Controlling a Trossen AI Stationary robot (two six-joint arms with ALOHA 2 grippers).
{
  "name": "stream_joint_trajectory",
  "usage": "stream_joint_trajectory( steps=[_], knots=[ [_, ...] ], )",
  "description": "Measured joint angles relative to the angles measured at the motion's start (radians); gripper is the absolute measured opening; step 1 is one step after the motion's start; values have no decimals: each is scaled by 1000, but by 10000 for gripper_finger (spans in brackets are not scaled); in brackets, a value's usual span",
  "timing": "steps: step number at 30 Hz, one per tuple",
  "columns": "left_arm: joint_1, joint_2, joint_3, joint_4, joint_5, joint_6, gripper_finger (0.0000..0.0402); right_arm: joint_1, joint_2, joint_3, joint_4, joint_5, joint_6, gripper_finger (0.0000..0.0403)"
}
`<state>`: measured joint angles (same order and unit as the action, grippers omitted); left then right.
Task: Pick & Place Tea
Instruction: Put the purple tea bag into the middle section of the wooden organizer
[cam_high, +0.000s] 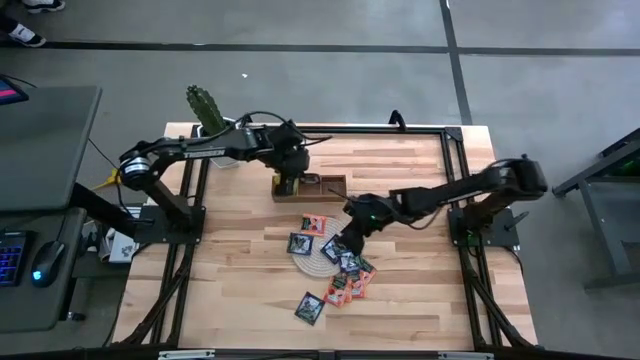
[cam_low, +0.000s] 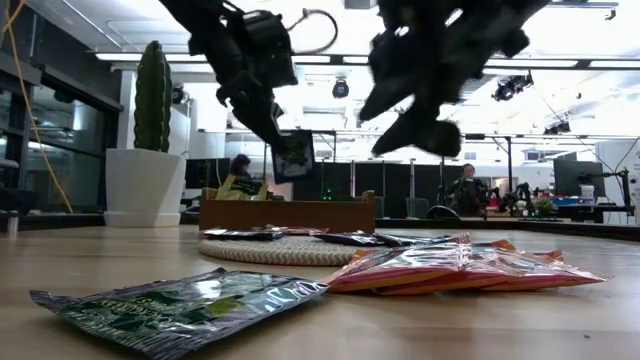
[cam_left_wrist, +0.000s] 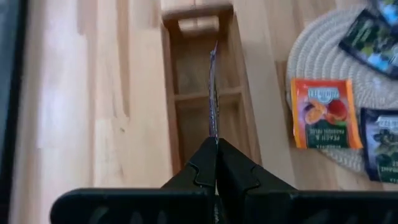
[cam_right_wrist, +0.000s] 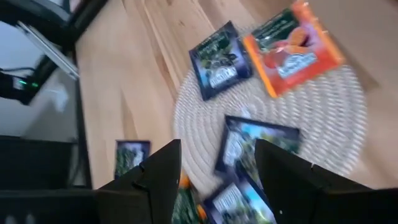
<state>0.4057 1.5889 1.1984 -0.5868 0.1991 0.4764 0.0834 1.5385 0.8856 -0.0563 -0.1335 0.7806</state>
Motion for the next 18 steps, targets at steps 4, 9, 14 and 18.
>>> stream_joint_trajectory(
  steps=[4, 9, 14, 18],
  knots=[
    [0, 33, 2, 2, -17, -1, 0, 47, -125, 0, -119, 138, -22, 200],
    [0, 74, 2, 0, -63, -9, 0, 88, -242, 0, -237, 283, -22, 200],
    [0, 84, 2, 2, -68, -11, 0, 103, -282, 0, -284, 364, -22, 200],
    [0, 84, 2, 14, -76, -36, 0, 103, -283, 0, -284, 374, -29, 200]
  ],
)
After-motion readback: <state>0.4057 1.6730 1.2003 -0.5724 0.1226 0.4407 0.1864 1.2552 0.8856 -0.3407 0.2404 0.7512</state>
